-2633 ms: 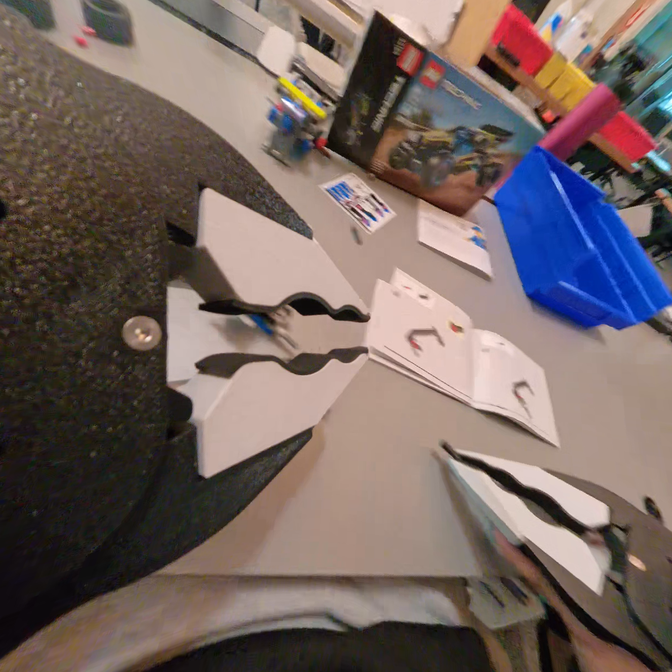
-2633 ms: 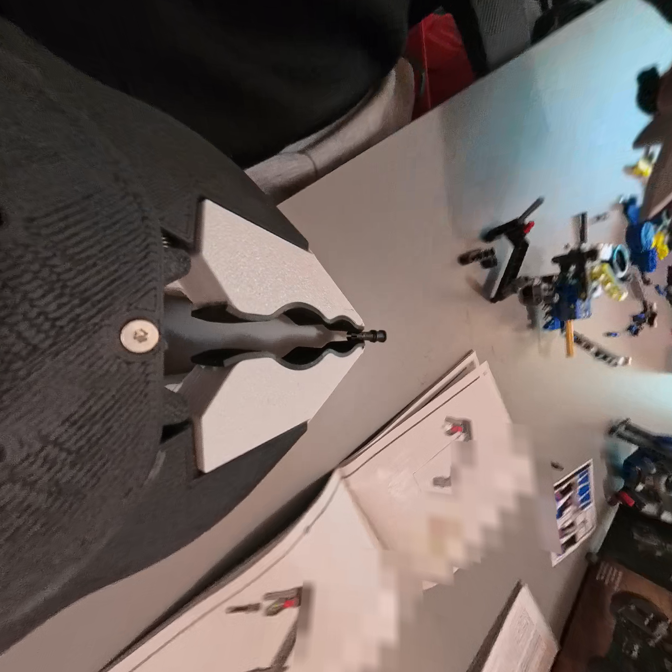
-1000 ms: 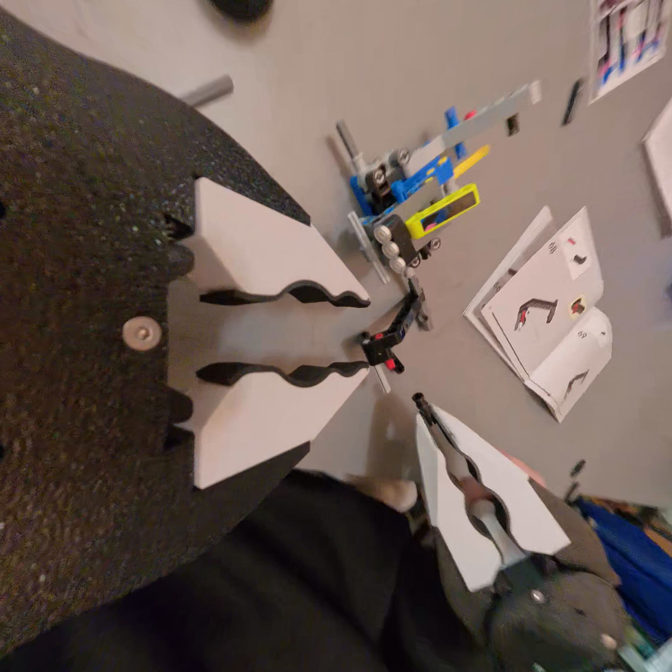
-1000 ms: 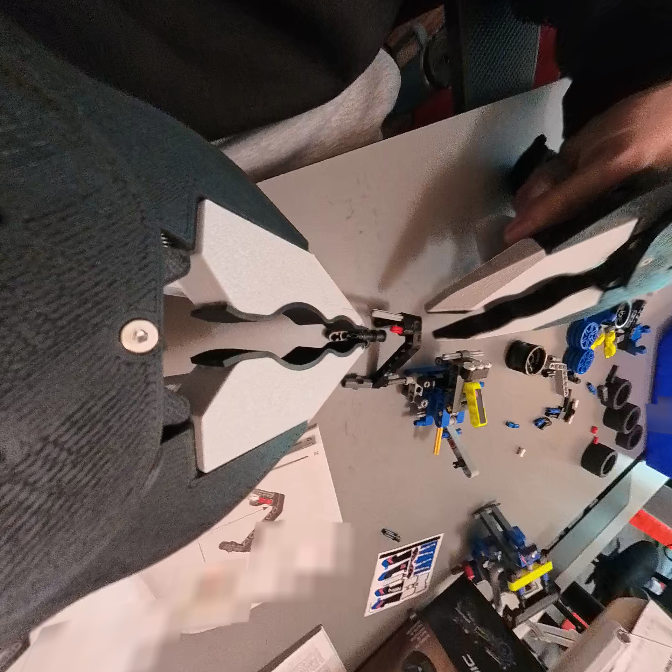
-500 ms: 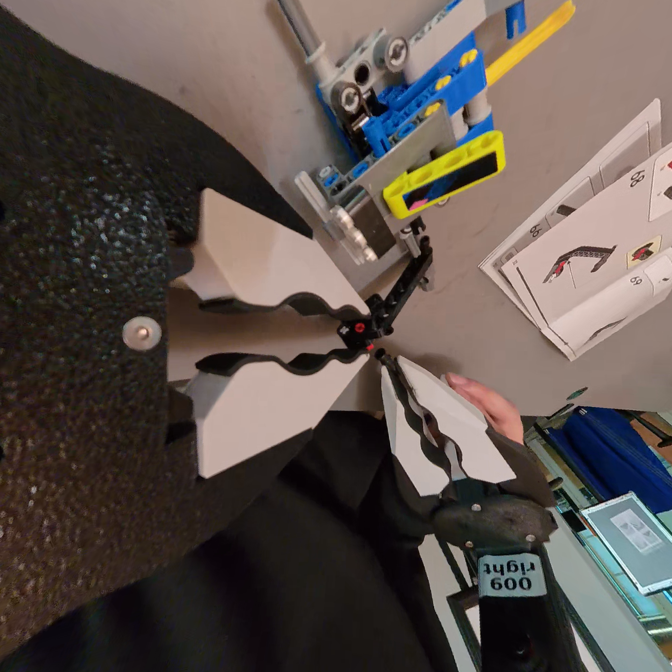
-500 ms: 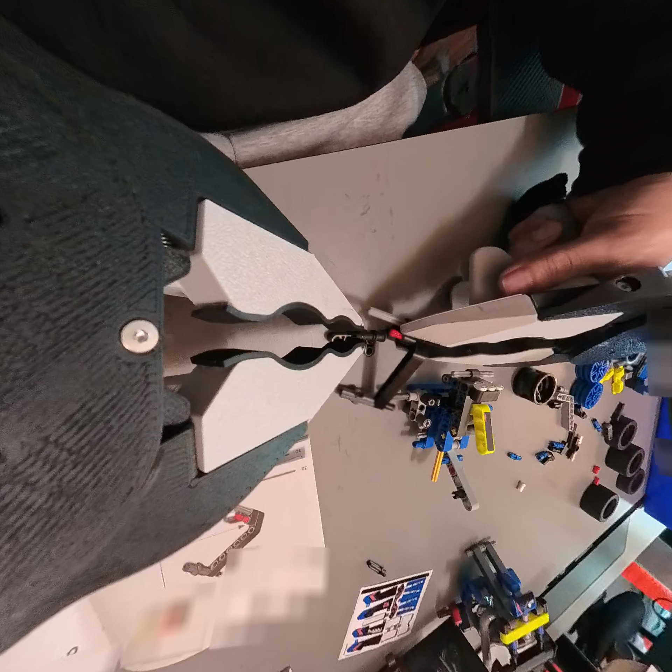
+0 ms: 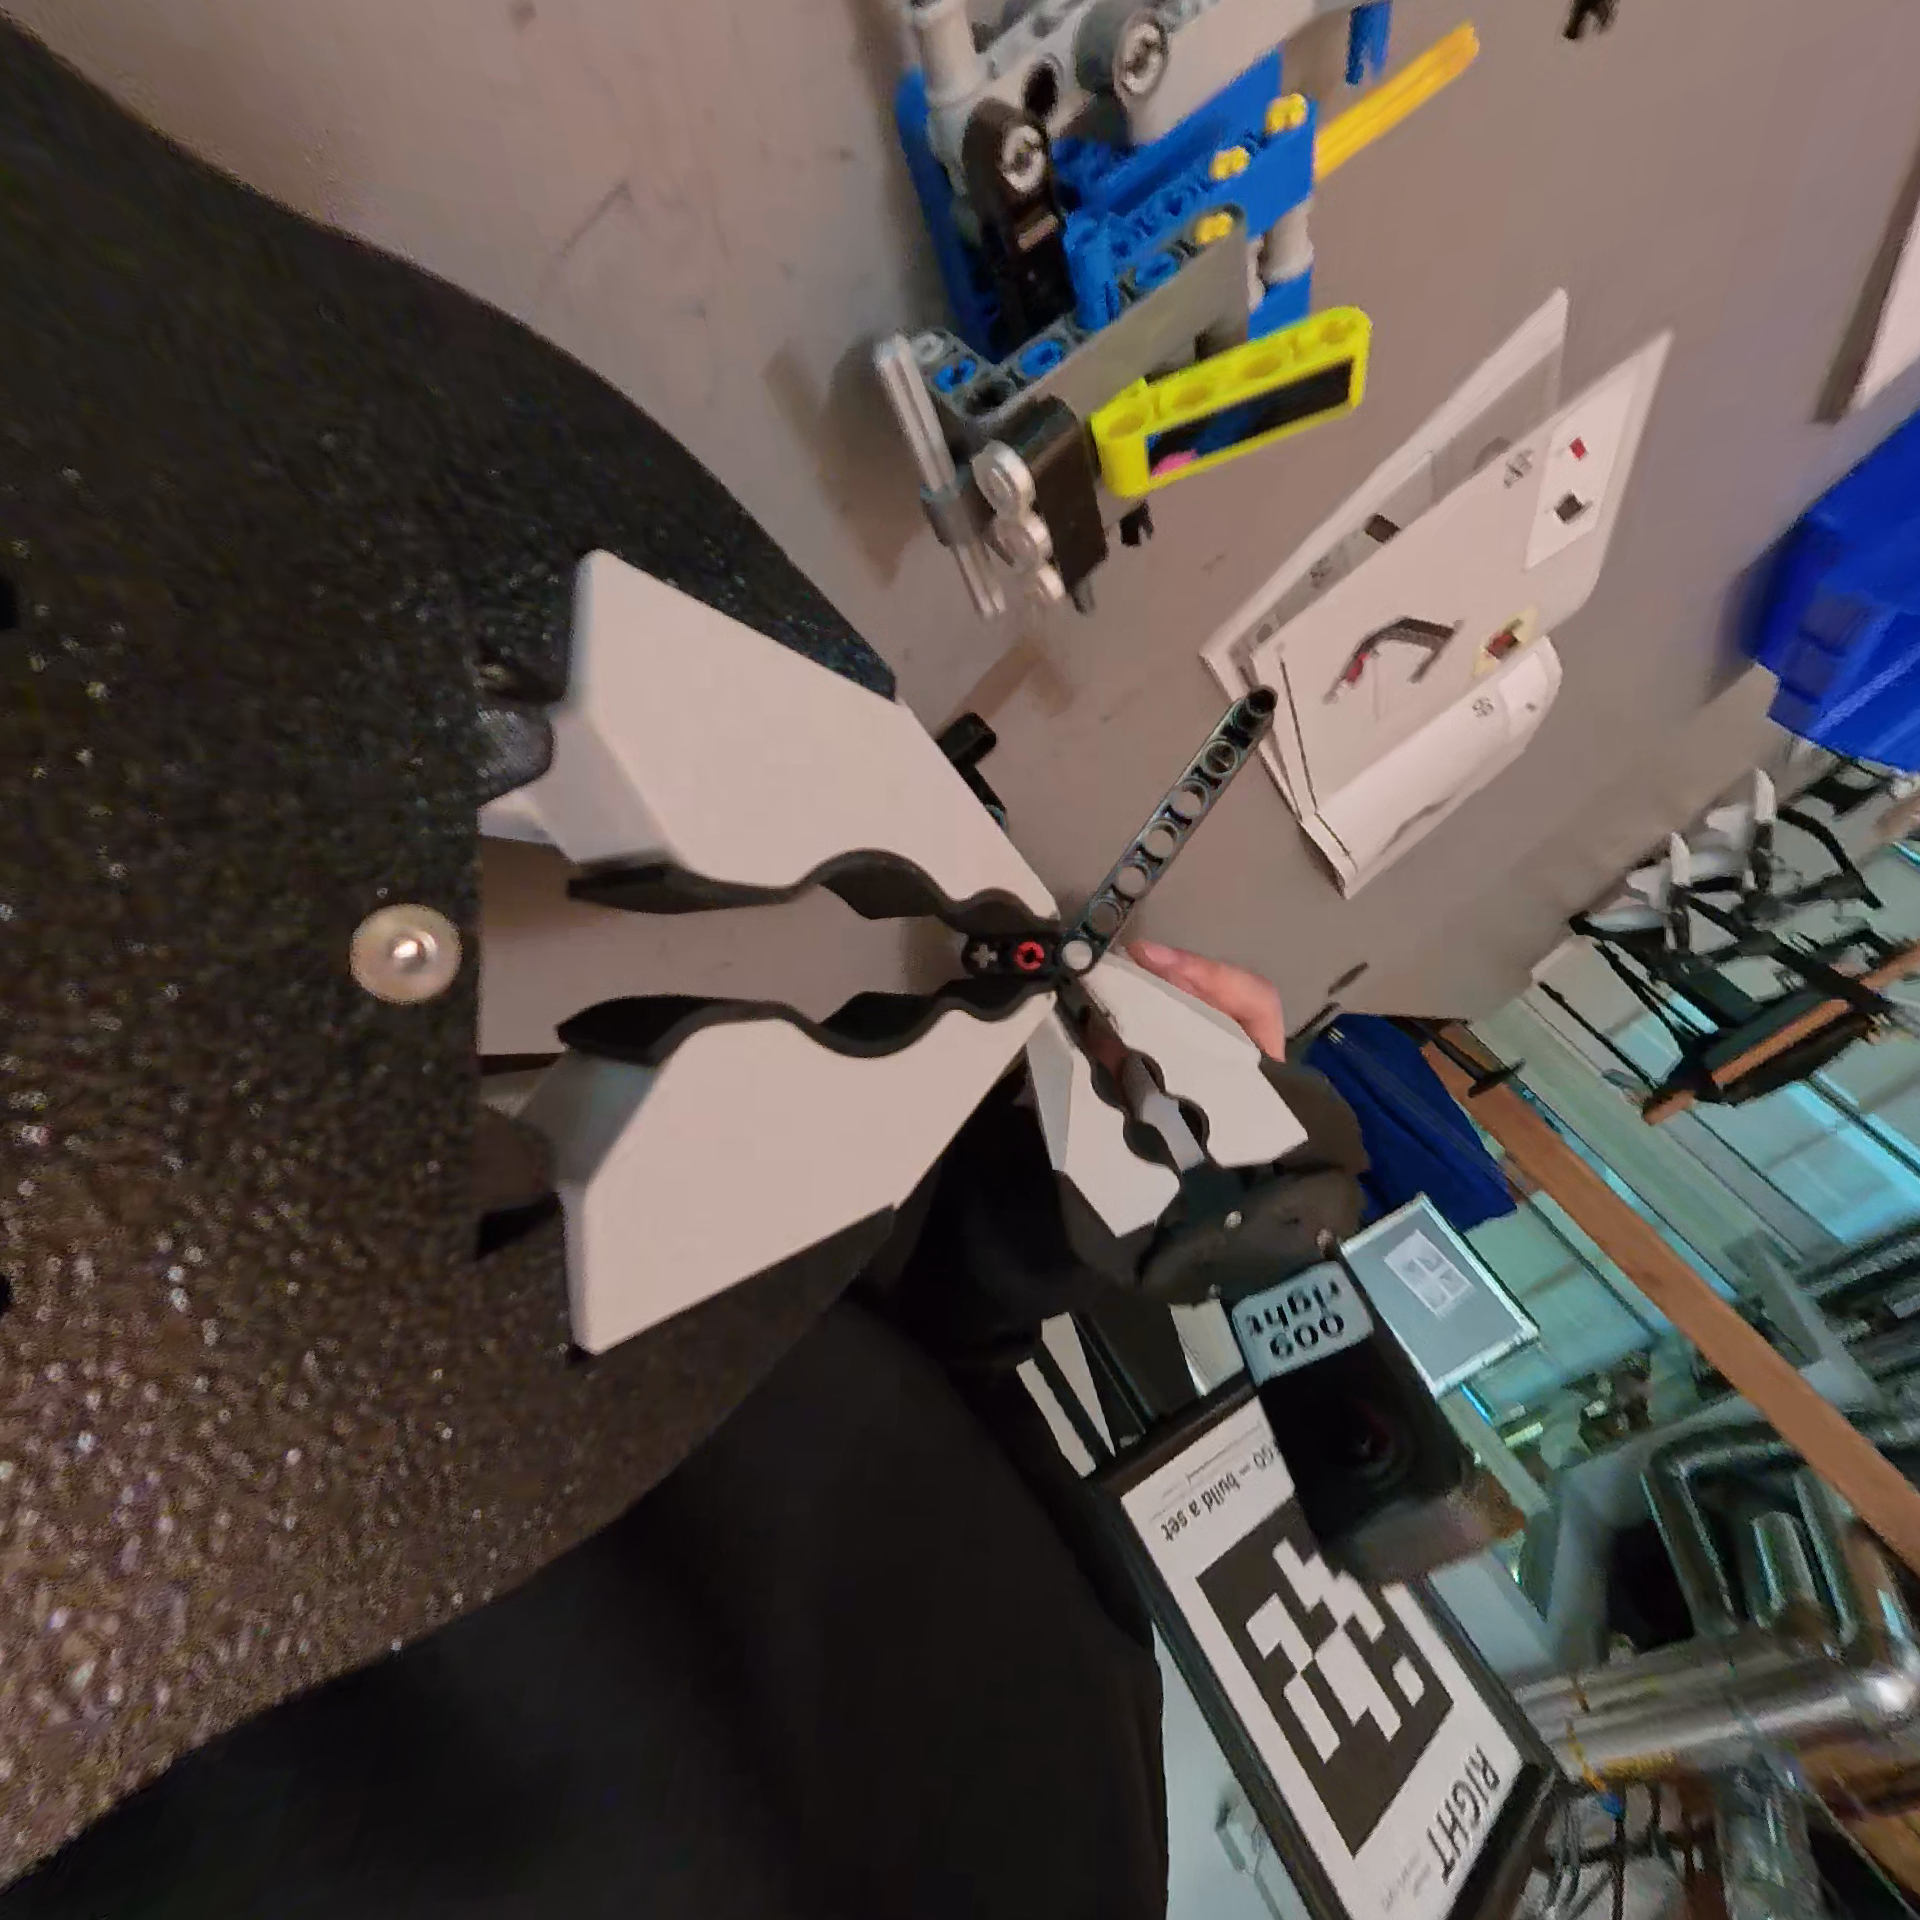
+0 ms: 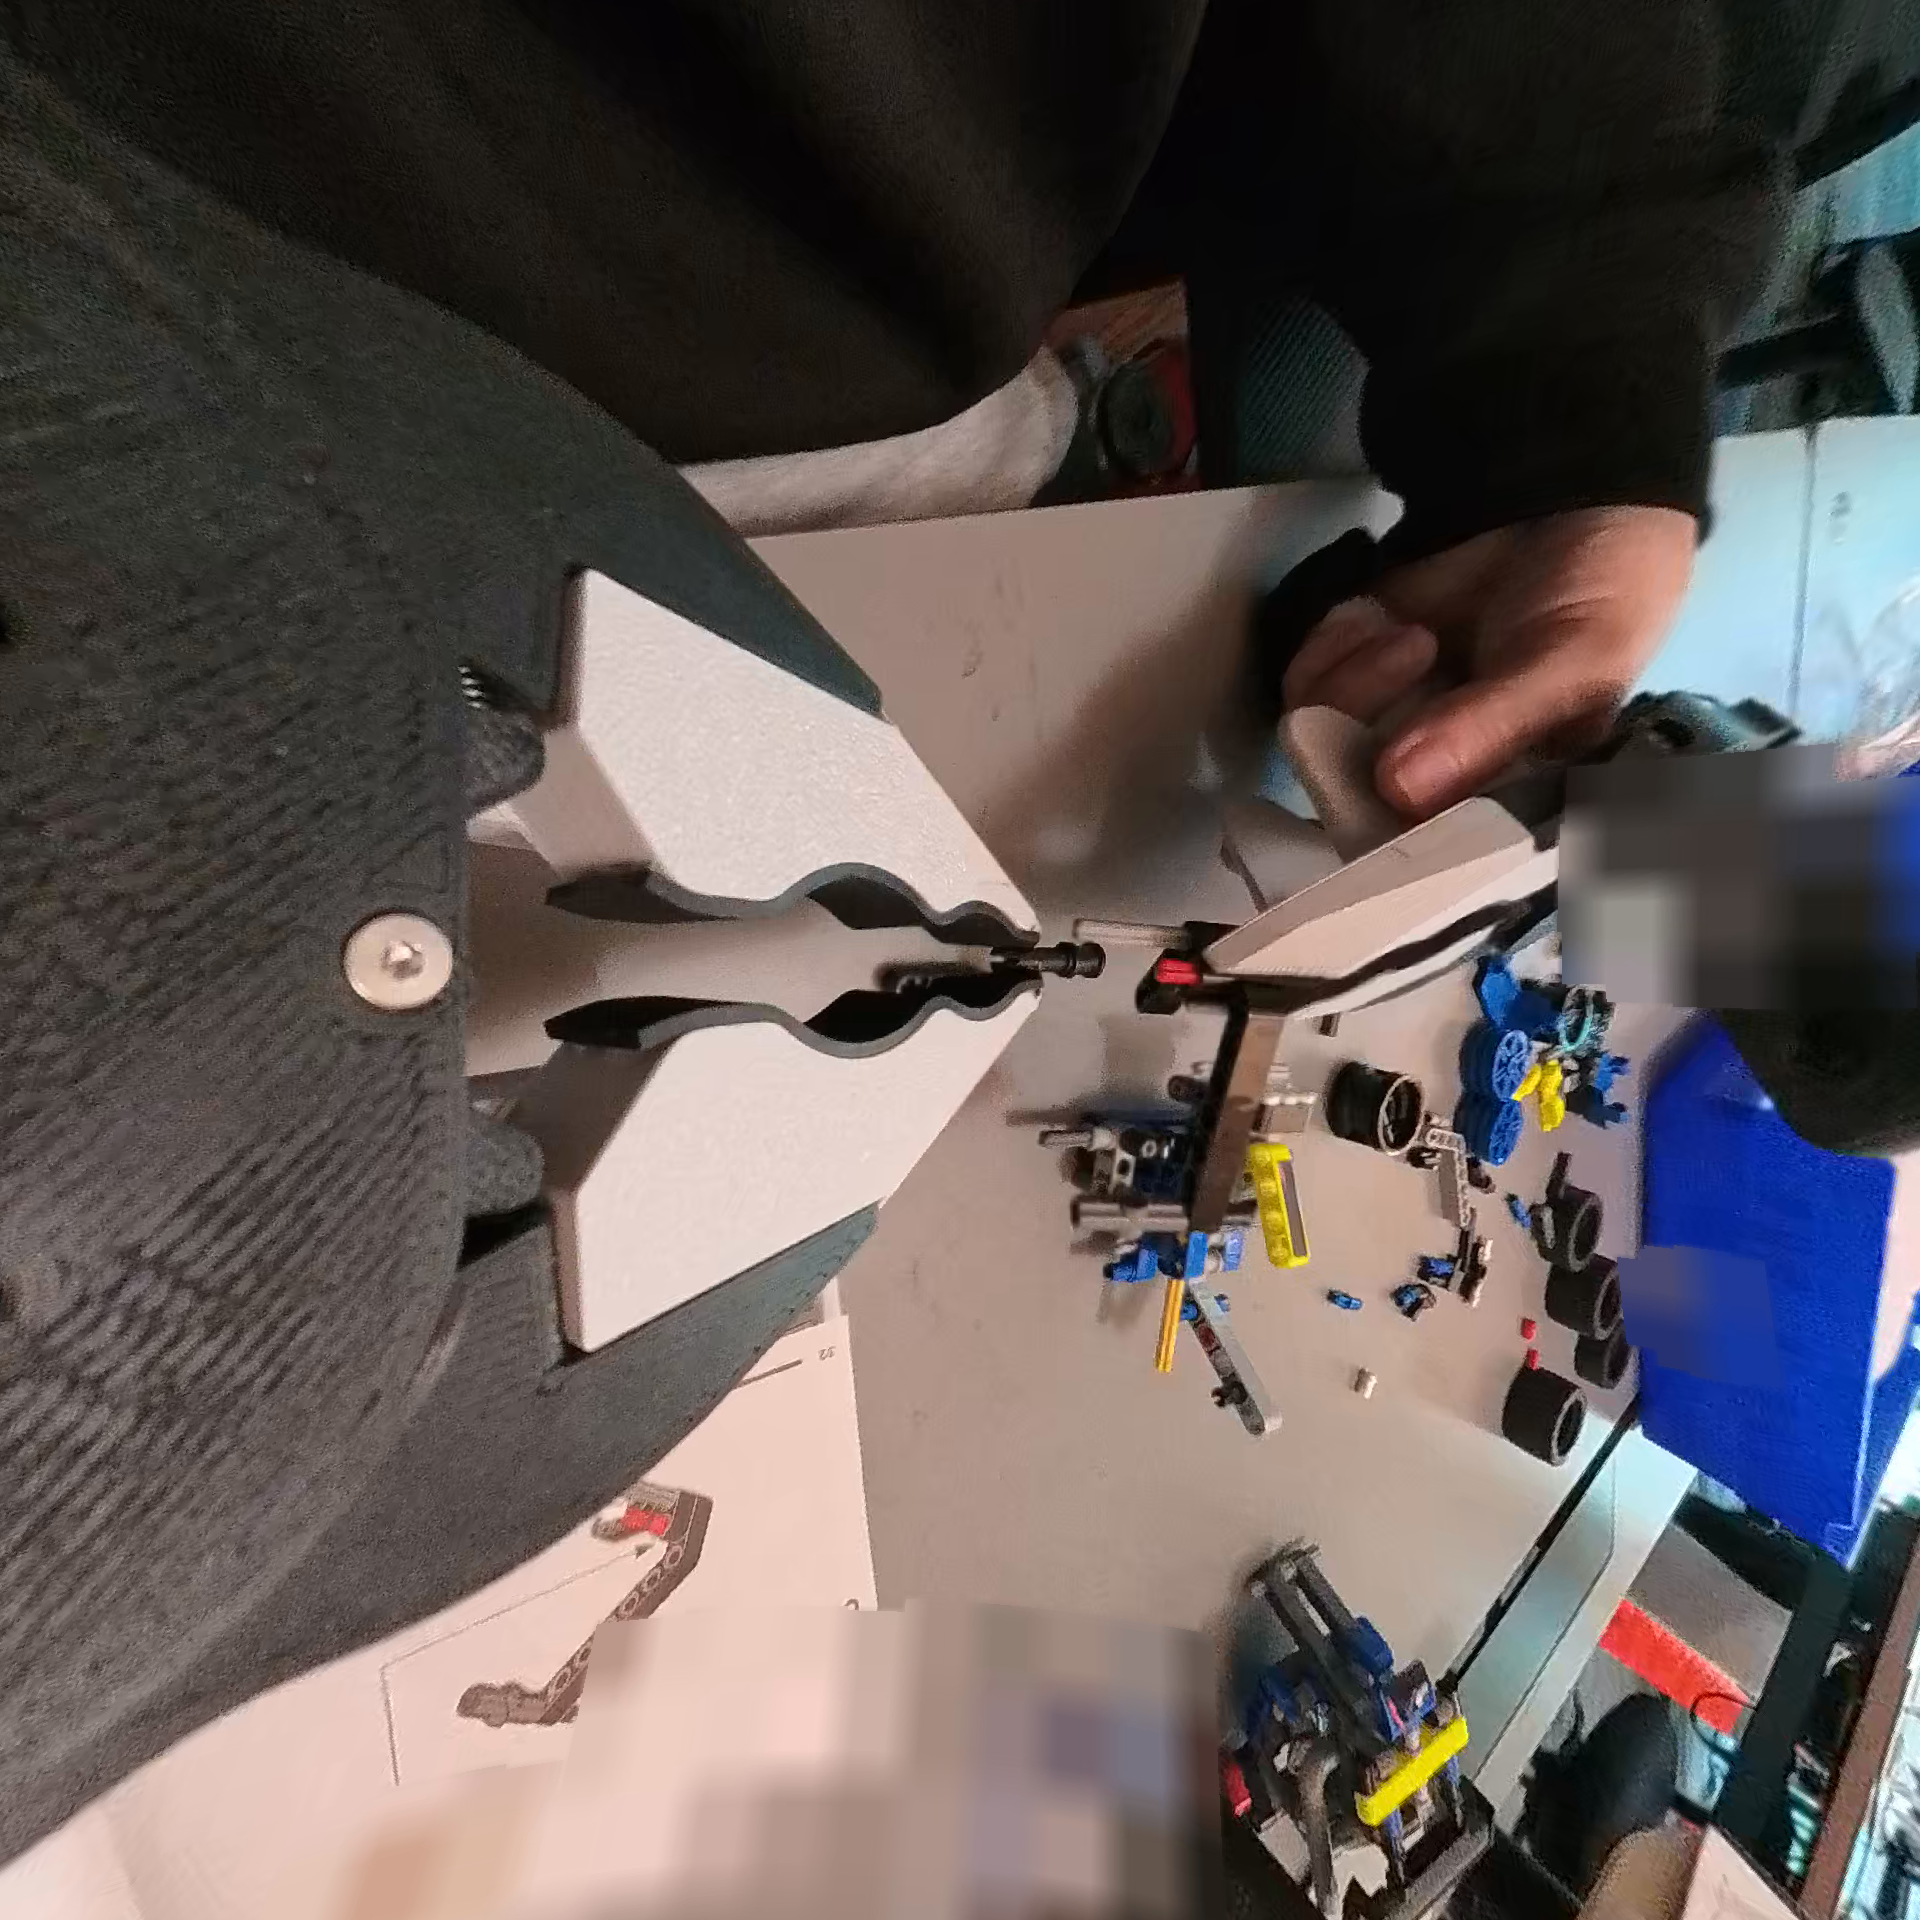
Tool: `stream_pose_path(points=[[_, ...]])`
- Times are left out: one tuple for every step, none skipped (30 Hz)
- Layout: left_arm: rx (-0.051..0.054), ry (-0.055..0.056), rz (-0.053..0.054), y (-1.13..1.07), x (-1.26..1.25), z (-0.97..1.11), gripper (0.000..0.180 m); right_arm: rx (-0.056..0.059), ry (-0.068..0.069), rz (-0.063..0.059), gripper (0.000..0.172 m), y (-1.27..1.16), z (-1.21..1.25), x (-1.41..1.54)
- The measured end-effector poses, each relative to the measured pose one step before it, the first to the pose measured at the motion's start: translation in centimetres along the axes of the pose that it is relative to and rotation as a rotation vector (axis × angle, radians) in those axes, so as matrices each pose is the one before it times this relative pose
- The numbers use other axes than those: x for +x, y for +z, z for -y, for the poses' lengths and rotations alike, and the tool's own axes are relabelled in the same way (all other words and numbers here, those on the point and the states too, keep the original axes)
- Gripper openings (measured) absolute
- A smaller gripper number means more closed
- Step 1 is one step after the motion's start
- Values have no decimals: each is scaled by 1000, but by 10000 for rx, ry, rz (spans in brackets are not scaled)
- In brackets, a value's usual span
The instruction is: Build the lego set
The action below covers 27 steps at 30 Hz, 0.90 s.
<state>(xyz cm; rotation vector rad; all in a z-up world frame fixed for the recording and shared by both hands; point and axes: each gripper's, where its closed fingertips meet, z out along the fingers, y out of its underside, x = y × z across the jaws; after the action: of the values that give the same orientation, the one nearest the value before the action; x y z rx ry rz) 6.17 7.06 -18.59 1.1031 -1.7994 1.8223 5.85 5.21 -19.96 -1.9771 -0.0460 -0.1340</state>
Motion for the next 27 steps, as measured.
stream_pose_path(points=[[101,152,-80,-56,256,120,4,177,160,100,2,-80,273,-72],[47,159,-63,-34,216,56,4,210,144,101,2,-97,312,-84],[84,173,-48,-28,194,129,4,222,152,96,2,-96,324,-86],[74,159,4,-25,105,134,4,217,139,127,2,-92,327,-123],[25,141,3,16,78,72,4,200,144,158,2,-76,290,-165],[39,150,-55,42,166,85,4,185,156,28,2,-70,256,35],[69,159,-79,54,219,117,4,150,147,-36,2,-63,211,131],[9,141,-64,66,209,28,4,105,103,41,2,-78,138,23],[-45,126,-49,75,174,-60,4,66,63,30,2,-72,73,25],[21,141,-62,67,202,52,4,59,51,-29,2,-60,79,96],[80,141,-48,38,168,120,4,21,20,7,2,-24,20,6],[30,98,-15,40,93,61,4,-11,-25,73,2,21,-9,-115],[-37,48,-9,41,51,-40,4,41,-52,107,2,26,64,-213],[-31,30,-3,49,35,-41,4,96,-22,0,2,14,140,-65],[25,46,-29,31,83,42,4,76,5,-18,2,-10,111,11],[42,44,-47,0,110,53,4,62,13,78,2,-18,84,-99],[28,24,-26,-20,56,37,4,73,7,31,2,-39,93,-30],[70,18,-25,-32,52,88,4,84,-13,27,2,-44,116,-20],[97,19,-57,-23,94,127,4,69,-19,54,2,-24,102,-84],[70,14,-49,-13,93,86,4,86,-27,35,2,0,118,-62],[49,17,-22,4,52,58,4,80,-5,-31,2,-15,108,45],[39,31,-45,59,117,37,4,45,16,14,2,40,75,-30],[18,33,-61,112,146,-11,4,68,14,78,2,16,101,-110],[28,34,-36,62,104,21,4,82,39,35,2,-45,109,-21],[44,37,-27,28,71,58,4,64,63,73,2,-49,78,-50],[31,43,-17,29,61,46,4,51,81,65,2,-31,67,-10],[33,75,-4,36,66,78,4,65,69,48,2,-41,83,0]])
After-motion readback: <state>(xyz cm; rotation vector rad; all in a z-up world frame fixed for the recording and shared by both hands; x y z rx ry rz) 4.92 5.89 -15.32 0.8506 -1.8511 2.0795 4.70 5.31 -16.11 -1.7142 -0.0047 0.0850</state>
